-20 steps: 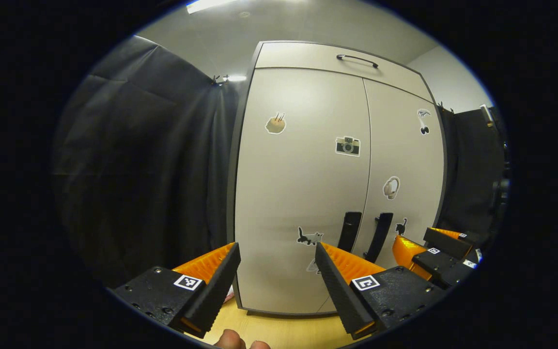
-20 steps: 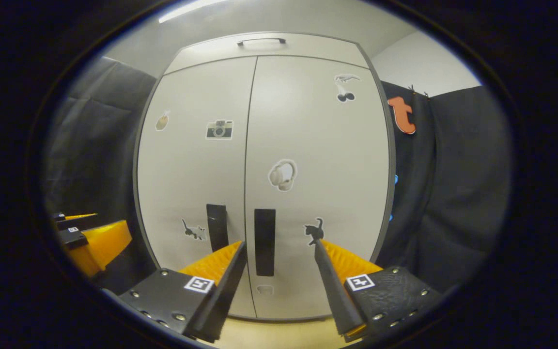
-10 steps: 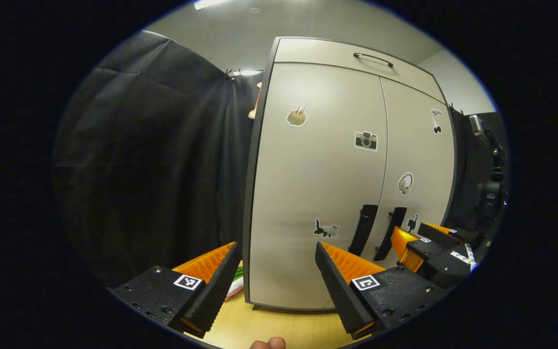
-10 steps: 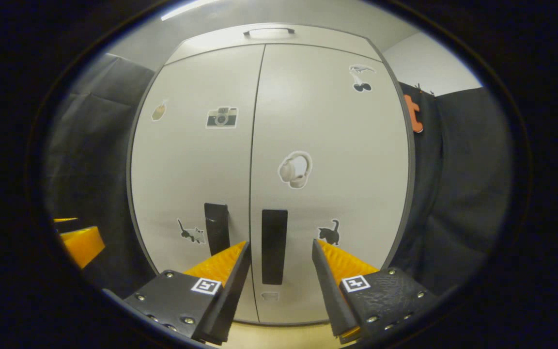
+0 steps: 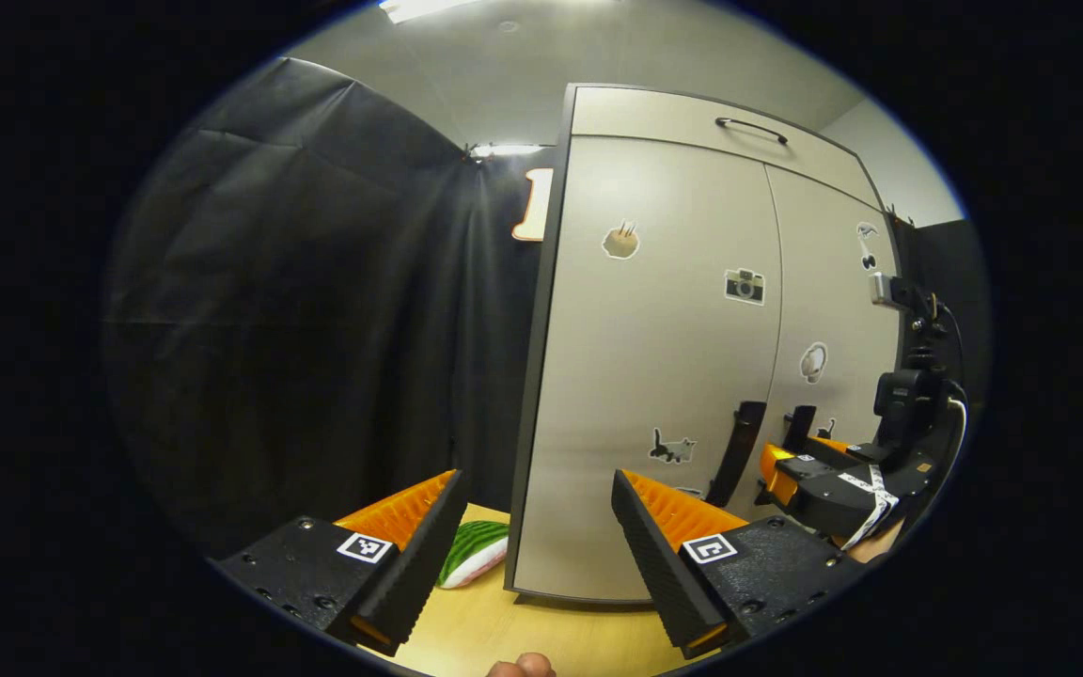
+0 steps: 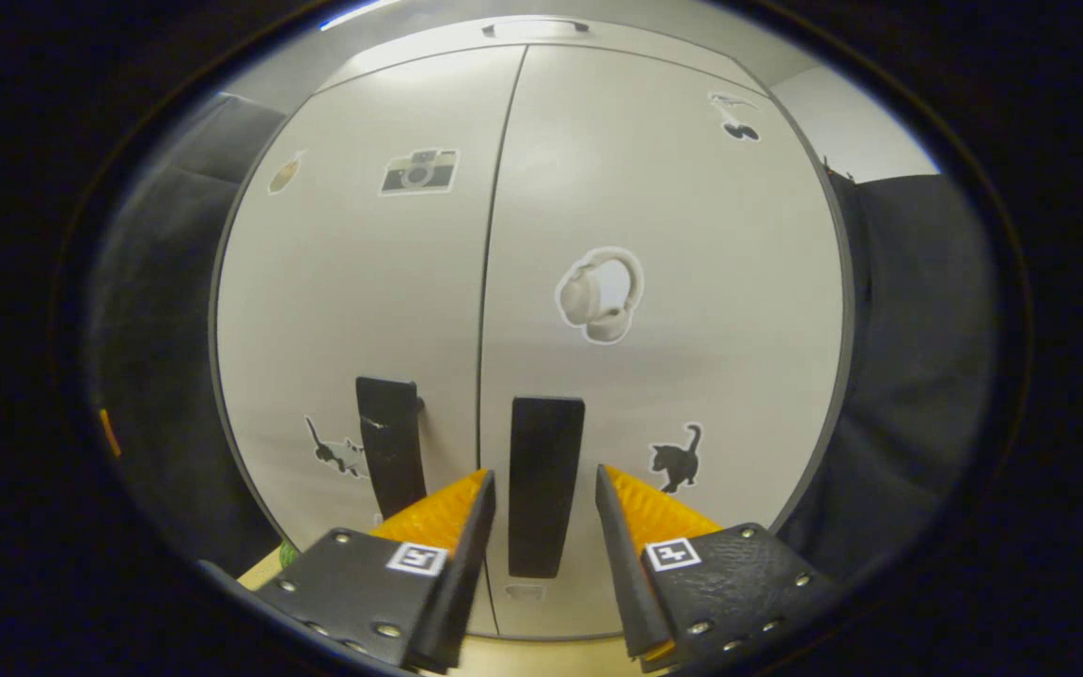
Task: Open the right door of the double-door shoe cabinet with the right hand, and open the left door with the left hand.
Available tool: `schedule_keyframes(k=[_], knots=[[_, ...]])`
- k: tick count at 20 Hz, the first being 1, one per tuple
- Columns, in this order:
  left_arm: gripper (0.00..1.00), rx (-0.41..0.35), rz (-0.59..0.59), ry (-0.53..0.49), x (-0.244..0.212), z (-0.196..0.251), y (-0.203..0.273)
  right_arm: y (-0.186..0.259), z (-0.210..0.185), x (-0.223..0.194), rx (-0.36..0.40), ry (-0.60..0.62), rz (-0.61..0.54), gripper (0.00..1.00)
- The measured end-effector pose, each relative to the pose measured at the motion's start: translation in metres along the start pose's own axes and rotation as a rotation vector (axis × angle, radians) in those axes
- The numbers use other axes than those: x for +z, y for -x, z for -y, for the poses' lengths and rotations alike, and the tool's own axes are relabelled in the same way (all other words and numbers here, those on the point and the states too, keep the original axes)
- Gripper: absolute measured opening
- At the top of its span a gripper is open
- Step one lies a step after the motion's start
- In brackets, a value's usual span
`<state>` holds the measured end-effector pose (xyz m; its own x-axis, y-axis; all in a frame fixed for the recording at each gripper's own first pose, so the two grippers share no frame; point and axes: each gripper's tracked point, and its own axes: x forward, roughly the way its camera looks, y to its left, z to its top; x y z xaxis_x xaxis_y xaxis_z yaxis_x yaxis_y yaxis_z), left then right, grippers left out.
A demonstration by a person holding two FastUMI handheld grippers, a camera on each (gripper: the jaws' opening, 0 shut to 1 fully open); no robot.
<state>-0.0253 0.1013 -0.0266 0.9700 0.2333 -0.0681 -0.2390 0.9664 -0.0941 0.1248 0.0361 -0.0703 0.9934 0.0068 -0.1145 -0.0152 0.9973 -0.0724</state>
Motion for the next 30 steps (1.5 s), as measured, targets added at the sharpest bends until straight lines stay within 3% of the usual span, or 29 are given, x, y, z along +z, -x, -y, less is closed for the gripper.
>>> schedule_keyframes(k=[1, 6, 8, 9, 12, 14, 15, 16, 21, 29, 30], knots=[[0.96, 0.007, 0.001, 0.002, 0.0, -0.003, 0.0, -0.004, 0.0, -0.001, -0.008, 0.002, -0.003, 0.5], [0.93, 0.032, -0.008, 0.01, -0.005, -0.015, -0.001, -0.01, -0.003, -0.004, -0.012, 0.003, -0.006, 0.49], [0.96, 0.037, -0.01, 0.007, -0.006, -0.018, -0.001, -0.022, -0.003, -0.003, -0.021, 0.0, 0.007, 0.5], [0.93, 0.035, -0.012, 0.006, -0.007, -0.017, -0.002, -0.01, -0.005, -0.004, -0.023, 0.0, 0.012, 0.35], [0.96, 0.021, -0.015, 0.005, -0.01, -0.016, 0.0, -0.005, -0.005, -0.002, -0.017, -0.008, 0.021, 0.35], [0.93, 0.01, -0.021, 0.009, -0.012, -0.014, 0.0, -0.008, -0.006, -0.004, -0.011, -0.023, 0.016, 0.29], [0.96, 0.003, -0.024, 0.011, -0.012, -0.013, 0.001, -0.009, -0.005, -0.005, -0.017, -0.02, 0.013, 0.25], [0.93, -0.005, -0.029, 0.011, -0.013, -0.012, 0.003, -0.008, -0.005, -0.004, -0.023, -0.018, 0.016, 0.29], [0.96, -0.027, -0.04, 0.009, -0.017, -0.015, 0.013, -0.006, -0.005, -0.005, -0.016, -0.029, 0.014, 0.29], [0.96, -0.053, -0.038, 0.009, -0.016, -0.013, 0.023, 0.021, -0.002, -0.01, 0.057, -0.05, 0.013, 0.29], [0.96, -0.062, -0.041, 0.009, -0.017, -0.01, 0.025, 0.025, -0.002, -0.008, 0.057, -0.084, 0.02, 0.23]])
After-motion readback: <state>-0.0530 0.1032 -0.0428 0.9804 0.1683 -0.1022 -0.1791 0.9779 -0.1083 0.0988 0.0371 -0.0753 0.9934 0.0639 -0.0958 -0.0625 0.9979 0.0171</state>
